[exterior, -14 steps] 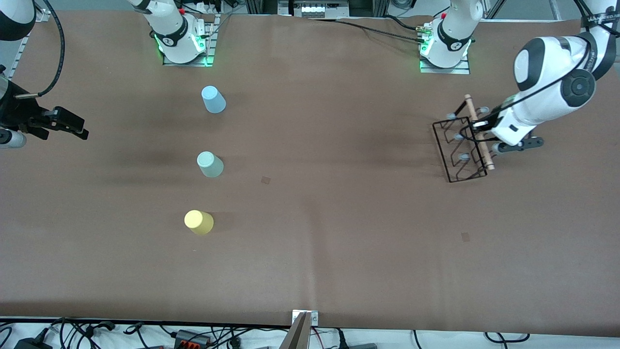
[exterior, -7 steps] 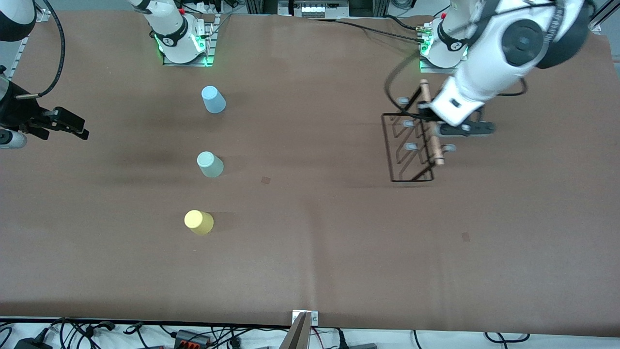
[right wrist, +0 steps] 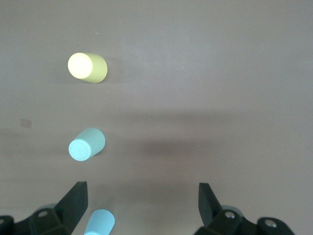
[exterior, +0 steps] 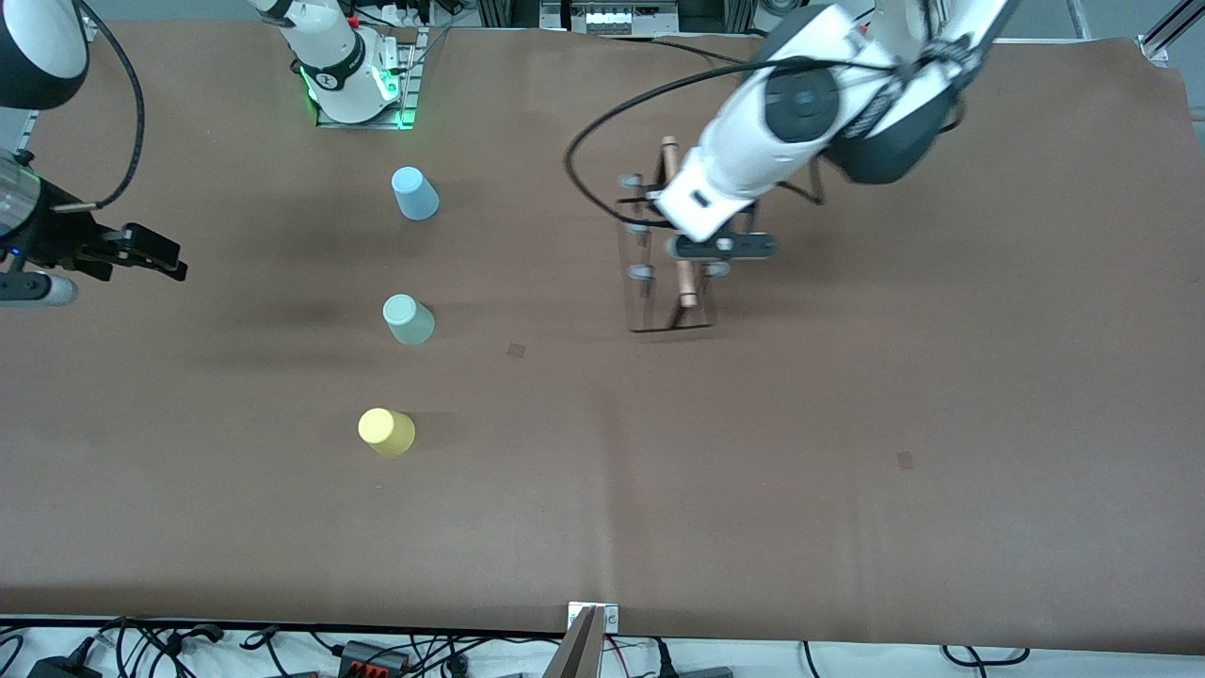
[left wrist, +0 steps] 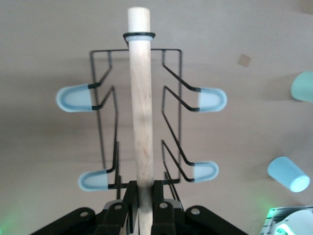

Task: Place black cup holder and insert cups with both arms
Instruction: 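Carry the rack with the left gripper to the table middle, then release the rack and withdraw the left gripper while the right gripper grasps the teal cup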

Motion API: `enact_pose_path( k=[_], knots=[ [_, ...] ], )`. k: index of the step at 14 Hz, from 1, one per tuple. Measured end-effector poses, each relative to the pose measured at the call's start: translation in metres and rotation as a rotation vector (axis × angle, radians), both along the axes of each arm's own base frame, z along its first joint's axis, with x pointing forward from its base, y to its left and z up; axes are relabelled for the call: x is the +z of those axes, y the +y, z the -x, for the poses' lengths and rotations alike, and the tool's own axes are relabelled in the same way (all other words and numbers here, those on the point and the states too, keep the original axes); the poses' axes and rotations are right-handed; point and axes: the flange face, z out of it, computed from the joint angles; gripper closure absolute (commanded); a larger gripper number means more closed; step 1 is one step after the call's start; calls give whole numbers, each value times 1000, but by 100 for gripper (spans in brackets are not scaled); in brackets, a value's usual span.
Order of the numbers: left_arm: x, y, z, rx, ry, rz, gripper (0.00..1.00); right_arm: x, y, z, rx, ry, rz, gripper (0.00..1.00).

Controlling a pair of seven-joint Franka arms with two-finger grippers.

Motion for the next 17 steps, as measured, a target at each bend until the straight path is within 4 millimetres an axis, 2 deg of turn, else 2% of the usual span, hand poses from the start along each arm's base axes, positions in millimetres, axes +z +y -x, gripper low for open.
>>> enact_pose_path(
  k=[3, 6, 9, 12, 14, 15, 16, 17],
  knots=[
    [-34, -46, 8, 36, -18, 28, 100, -46, 29, -12, 47, 80, 2, 0],
    [-55, -79, 22, 55, -16, 56, 100, -108, 78, -24, 116, 160, 12, 0],
    [-62, -91, 31, 20, -37, 41, 100, -153, 121, -28, 118, 191, 32, 0],
    [-75, -104, 39, -37, -77, 9, 99, -195, 152, -18, 96, 202, 51, 0],
    [-88, -111, 41, -49, -60, 8, 93, -220, 164, -8, 82, 199, 58, 0],
    [-95, -112, 39, -49, -48, 7, 86, -230, 167, -2, 72, 201, 55, 0],
    [-103, -111, 37, -46, -37, 5, 71, -239, 170, 3, 64, 203, 45, 0],
    [-109, -111, 34, -42, -27, 3, 61, -248, 173, 8, 61, 203, 36, 0]
  ],
)
